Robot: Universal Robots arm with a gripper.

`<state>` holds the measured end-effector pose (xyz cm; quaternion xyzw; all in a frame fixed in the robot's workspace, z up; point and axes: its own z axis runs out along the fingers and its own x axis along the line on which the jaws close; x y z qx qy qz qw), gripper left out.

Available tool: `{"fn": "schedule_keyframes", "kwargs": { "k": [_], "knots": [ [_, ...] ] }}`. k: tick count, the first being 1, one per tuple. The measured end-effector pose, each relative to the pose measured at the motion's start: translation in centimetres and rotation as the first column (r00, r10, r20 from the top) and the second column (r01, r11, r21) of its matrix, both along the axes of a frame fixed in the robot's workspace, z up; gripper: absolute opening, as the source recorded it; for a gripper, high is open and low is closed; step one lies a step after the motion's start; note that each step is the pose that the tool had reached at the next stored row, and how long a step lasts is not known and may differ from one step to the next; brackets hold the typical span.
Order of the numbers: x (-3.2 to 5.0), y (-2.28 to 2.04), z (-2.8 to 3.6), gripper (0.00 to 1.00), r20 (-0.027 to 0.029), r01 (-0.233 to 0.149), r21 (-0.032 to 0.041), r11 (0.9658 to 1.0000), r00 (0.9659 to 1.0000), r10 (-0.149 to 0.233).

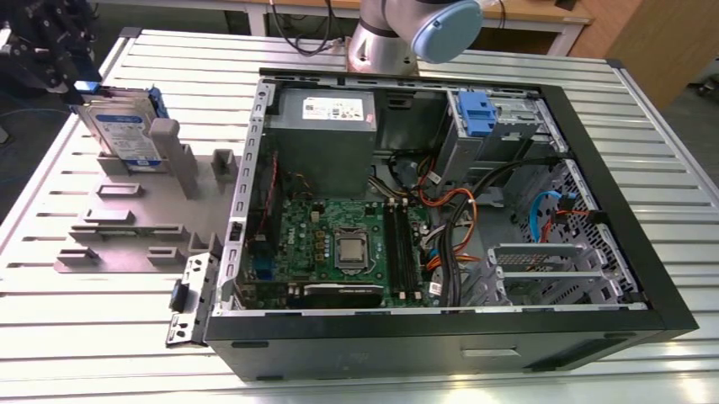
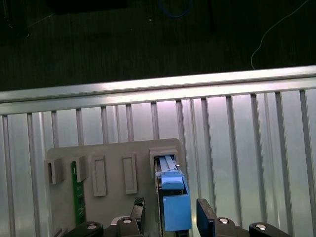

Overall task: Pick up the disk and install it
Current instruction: 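Pick up the disk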

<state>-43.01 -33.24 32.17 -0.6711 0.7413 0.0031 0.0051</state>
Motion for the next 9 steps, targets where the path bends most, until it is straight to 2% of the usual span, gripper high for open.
{"fn": "schedule_keyframes", "kwargs": {
  "k": [4, 9],
  "knots": [
    [-0.01, 0.0, -0.2, 0.53, -0.0009, 0.0, 0.0001, 1.0, 1.0, 0.0],
    [0.0, 0.0, -0.77, 0.53, -0.0103, 0.0, 0.0, 1.0, 0.9999, 0.0]
  ]
}}
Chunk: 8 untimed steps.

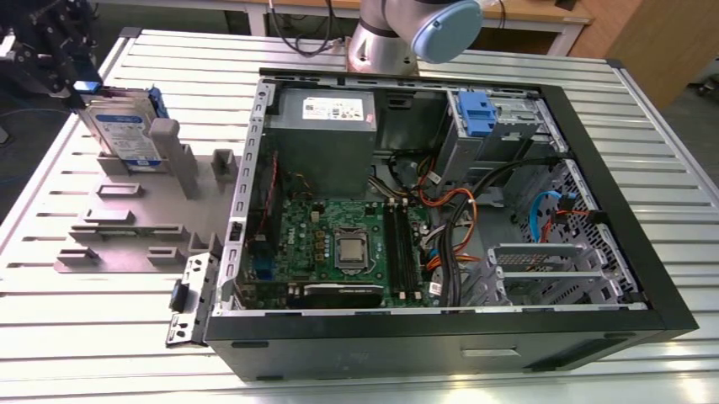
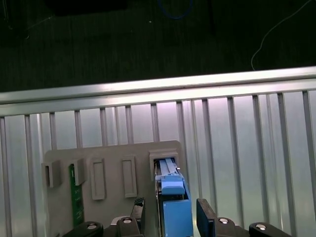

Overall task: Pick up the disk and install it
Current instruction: 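Pick up the disk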

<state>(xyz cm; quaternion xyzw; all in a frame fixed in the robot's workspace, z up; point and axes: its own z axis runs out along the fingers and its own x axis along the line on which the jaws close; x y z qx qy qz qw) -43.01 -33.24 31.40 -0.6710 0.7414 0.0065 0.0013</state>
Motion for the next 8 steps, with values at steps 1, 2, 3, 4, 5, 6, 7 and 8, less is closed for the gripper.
{"fn": "schedule_keyframes", "kwargs": {
  "k": [1, 2, 3, 4, 5, 6, 7, 8],
  "knots": [
    [0.0, 0.0, -0.15, 0.53, -0.0006, 0.0, 0.0, 1.0, 1.0, 0.0],
    [0.0, 0.0, -0.32, 0.53, -0.0008, 0.0, 0.0, 1.0, 1.0, 0.0],
    [0.0, 0.0, -0.49, 0.53, -0.001, 0.0, 0.0, 1.0, 1.0, 0.0],
    [0.0, 0.0, -0.62, 0.53, -0.0012, 0.0, 0.0001, 1.0, 1.0, 0.0],
    [0.01, 0.03, -0.72, 0.53, -0.0011, 0.0, 0.0001, 1.0, 1.0, 0.0],
    [0.01, 0.05, -0.8, 0.53, -0.0014, 0.0, 0.0, 1.0, 1.0, 0.0],
    [0.01, 0.06, -0.88, 0.53, -0.0013, 0.0, 0.0001, 1.0, 1.0, 0.0],
    [0.0, 0.07, -0.92, 0.53, -0.0014, 0.0, 0.0001, 1.0, 1.0, 0.0]
  ]
}}
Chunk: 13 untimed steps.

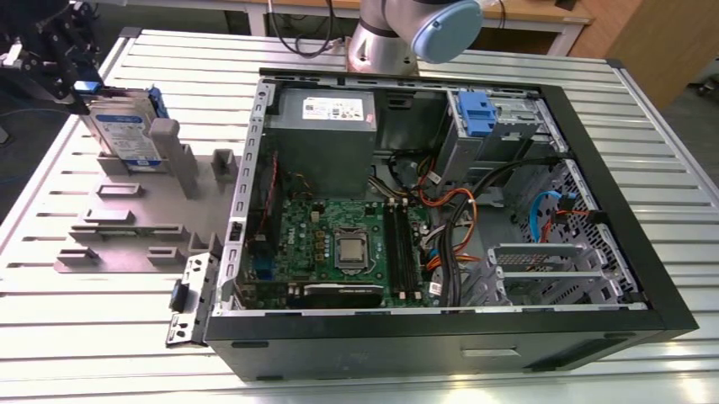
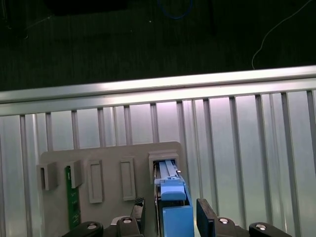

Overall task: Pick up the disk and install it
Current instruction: 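Pick up the disk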

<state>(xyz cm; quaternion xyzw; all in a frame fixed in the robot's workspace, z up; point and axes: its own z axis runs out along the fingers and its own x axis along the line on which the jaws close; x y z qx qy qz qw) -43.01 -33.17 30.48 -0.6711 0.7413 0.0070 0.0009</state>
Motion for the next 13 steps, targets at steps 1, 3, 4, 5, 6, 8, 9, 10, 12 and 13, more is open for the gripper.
{"fn": "schedule_keyframes", "kwargs": {
  "k": [1, 3, 4, 5, 6, 8, 9, 10, 12, 13],
  "knots": [
    [0.0, 0.0, 0.0, 0.53, -0.0001, 0.0, 0.0, 1.0, 1.0, 0.0],
    [-0.01, 0.0, -0.11, 0.53, 0.0, 0.0, 0.0007, 1.0, 1.0, 0.0],
    [-0.01, 0.0, -0.11, 0.53, 0.0, 0.0, 0.0007, 1.0, 1.0, 0.0],
    [0.0, 0.0, -0.12, 0.53, 0.0, 0.0, 0.0007, 1.0, 1.0, 0.0],
    [0.0, 0.0, -0.12, 0.53, 0.0, 0.0, 0.0007, 1.0, 1.0, 0.0],
    [0.0, 0.0, -0.13, 0.53, 0.0001, 0.0, 0.0008, 1.0, 1.0, 0.0],
    [0.0, 0.0, -0.13, 0.53, 0.0001, 0.0, 0.0008, 1.0, 1.0, 0.0],
    [0.0, 0.0, -0.13, 0.53, 0.0001, 0.0, 0.0008, 1.0, 1.0, 0.0],
    [0.0, 0.0, -0.16, 0.53, 0.0001, 0.0, 0.0009, 1.0, 1.0, 0.0],
    [0.0, 0.0, -0.21, 0.53, 0.0005, 0.0, 0.001, 1.0, 1.0, 0.0]
  ]
}}
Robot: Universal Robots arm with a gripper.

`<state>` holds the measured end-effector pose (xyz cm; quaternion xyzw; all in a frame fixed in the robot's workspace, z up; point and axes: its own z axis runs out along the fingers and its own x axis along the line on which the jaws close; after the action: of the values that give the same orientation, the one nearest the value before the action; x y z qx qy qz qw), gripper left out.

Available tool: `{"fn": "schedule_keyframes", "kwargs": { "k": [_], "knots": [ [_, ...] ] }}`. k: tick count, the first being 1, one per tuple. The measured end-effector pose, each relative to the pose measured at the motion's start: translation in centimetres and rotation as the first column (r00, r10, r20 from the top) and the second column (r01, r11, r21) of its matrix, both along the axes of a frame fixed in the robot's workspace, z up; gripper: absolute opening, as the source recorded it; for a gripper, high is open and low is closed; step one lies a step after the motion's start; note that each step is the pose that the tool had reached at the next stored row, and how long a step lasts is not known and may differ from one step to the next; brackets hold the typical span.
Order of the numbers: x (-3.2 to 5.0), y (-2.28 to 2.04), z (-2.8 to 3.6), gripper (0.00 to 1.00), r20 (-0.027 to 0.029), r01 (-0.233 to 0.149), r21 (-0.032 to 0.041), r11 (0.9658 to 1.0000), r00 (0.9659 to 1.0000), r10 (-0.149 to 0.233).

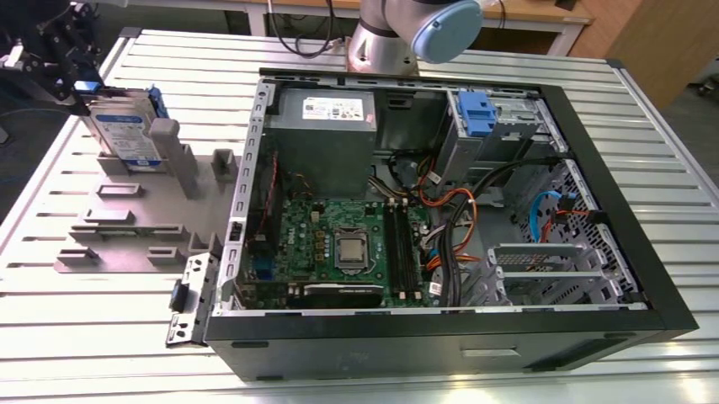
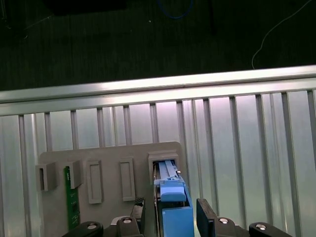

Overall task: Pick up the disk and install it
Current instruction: 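Pick up the disk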

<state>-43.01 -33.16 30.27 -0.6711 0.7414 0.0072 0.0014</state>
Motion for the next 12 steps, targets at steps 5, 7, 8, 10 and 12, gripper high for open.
{"fn": "schedule_keyframes", "kwargs": {
  "k": [5, 7, 8, 10, 12],
  "knots": [
    [-0.01, -0.01, -0.31, 0.53, -0.0004, -0.027, -0.0002, 0.9996, 0.9996, 0.027],
    [-0.01, -0.02, -0.46, 0.52, -0.0005, -0.044, -0.0002, 0.999, 0.999, 0.044],
    [0.0, -0.02, -0.54, 0.45, -0.0005, -0.051, -0.0002, 0.9987, 0.9987, 0.051],
    [0.0, -0.02, -0.7, 0.45, -0.0004, -0.067, -0.0001, 0.9977, 0.9977, 0.067],
    [0.0, -0.02, -0.83, 0.45, -0.0004, -0.089, -0.0002, 0.996, 0.996, 0.089]
  ]
}}
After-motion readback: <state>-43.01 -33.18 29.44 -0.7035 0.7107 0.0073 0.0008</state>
